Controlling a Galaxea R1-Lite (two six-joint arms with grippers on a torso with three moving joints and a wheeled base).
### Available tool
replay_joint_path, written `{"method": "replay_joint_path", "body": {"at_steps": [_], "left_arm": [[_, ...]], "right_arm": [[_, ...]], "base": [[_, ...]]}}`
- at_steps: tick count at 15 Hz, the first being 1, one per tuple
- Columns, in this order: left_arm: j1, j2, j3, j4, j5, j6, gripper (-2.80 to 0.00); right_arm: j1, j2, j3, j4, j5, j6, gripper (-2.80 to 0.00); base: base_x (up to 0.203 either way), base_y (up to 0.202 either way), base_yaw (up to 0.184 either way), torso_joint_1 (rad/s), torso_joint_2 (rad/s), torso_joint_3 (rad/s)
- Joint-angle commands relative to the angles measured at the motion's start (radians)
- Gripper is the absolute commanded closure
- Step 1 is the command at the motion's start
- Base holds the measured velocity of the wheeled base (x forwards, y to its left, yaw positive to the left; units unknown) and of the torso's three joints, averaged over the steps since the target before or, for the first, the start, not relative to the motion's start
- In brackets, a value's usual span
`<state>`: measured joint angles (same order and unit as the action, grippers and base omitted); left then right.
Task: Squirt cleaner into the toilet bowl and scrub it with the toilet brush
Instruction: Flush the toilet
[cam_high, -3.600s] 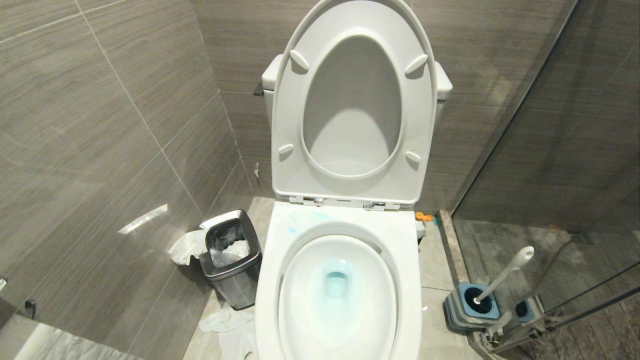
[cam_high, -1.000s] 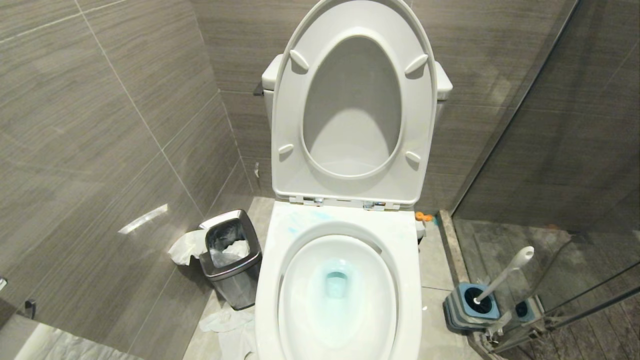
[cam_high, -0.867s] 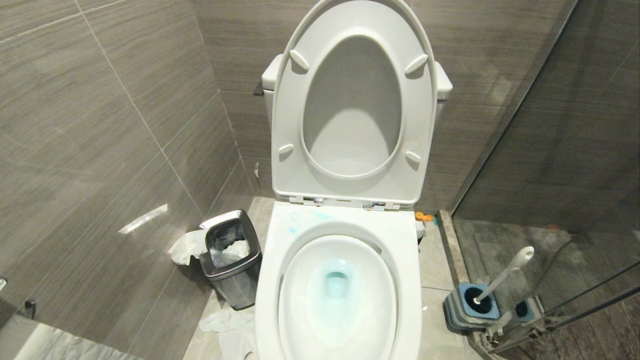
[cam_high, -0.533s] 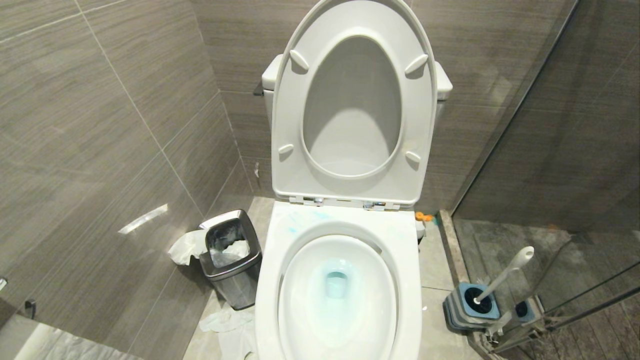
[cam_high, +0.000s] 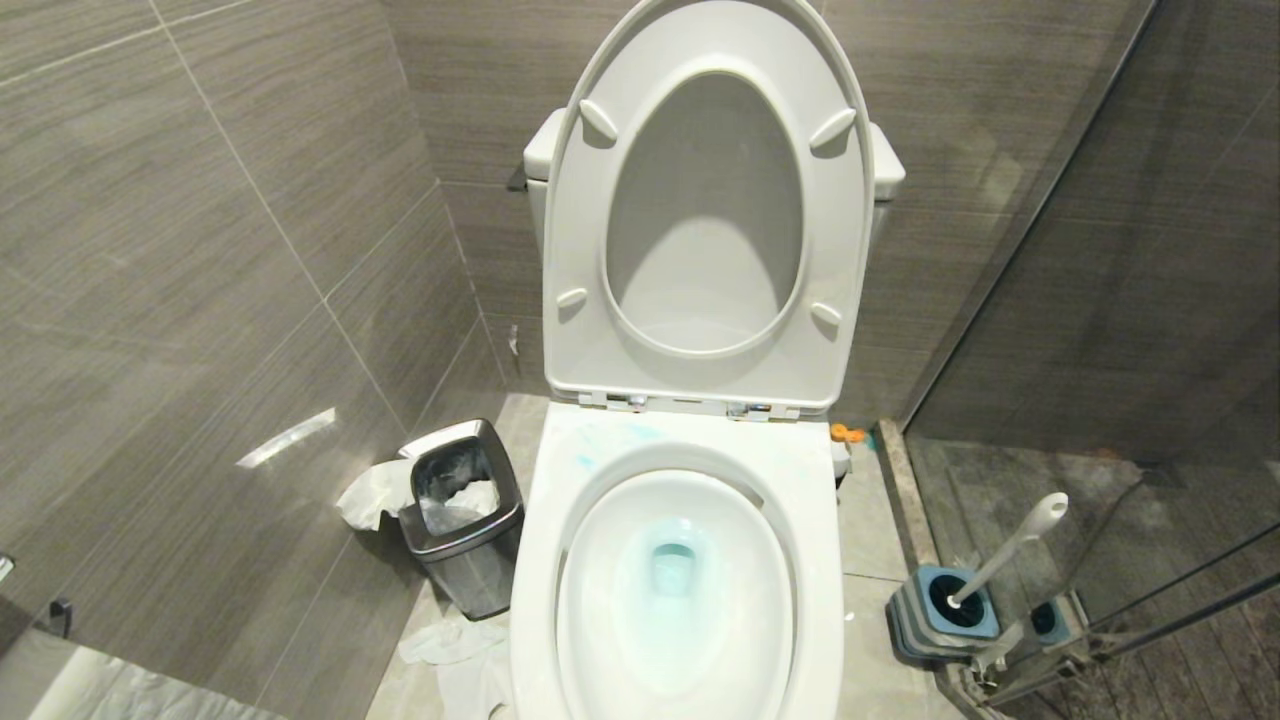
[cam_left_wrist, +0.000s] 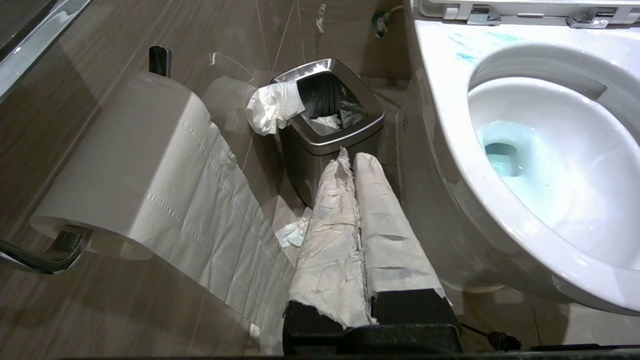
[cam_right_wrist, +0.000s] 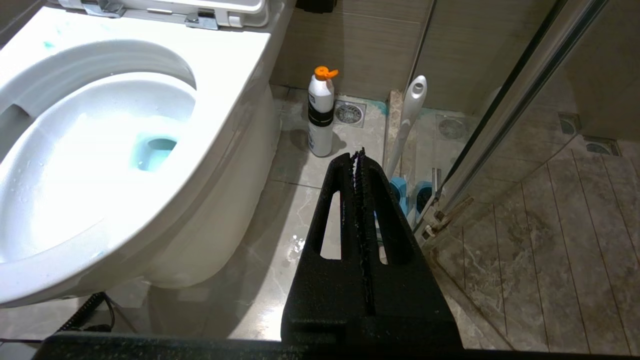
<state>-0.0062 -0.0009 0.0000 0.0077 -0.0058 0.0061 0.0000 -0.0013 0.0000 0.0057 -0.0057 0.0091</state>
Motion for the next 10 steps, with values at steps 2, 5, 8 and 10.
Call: {"method": "replay_joint_path", "body": {"at_steps": [2,5,8,10], "left_arm": [[0.000,0.001,0.002,0.000,0.000,0.000,0.00],[0.000,0.001,0.000,0.003,0.001,0.003,0.00],[0.000,0.001,0.000,0.000,-0.001,0.020,0.00],[0.000,0.001,-0.004,0.000,-0.010,0.047,0.00]], "right_arm": [[0.000,0.001,0.000,0.000,0.000,0.000,0.00],[0.000,0.001,0.000,-0.001,0.000,0.000,0.00],[0.000,0.001,0.000,0.000,0.000,0.000,0.00],[0.000,0.001,0.000,0.000,0.000,0.000,0.00]], "base": [[0.000,0.000,0.000,0.000,0.00,0.000],[0.000,0.000,0.000,0.000,0.00,0.000],[0.000,0.000,0.000,0.000,0.00,0.000],[0.000,0.000,0.000,0.000,0.00,0.000]]}}
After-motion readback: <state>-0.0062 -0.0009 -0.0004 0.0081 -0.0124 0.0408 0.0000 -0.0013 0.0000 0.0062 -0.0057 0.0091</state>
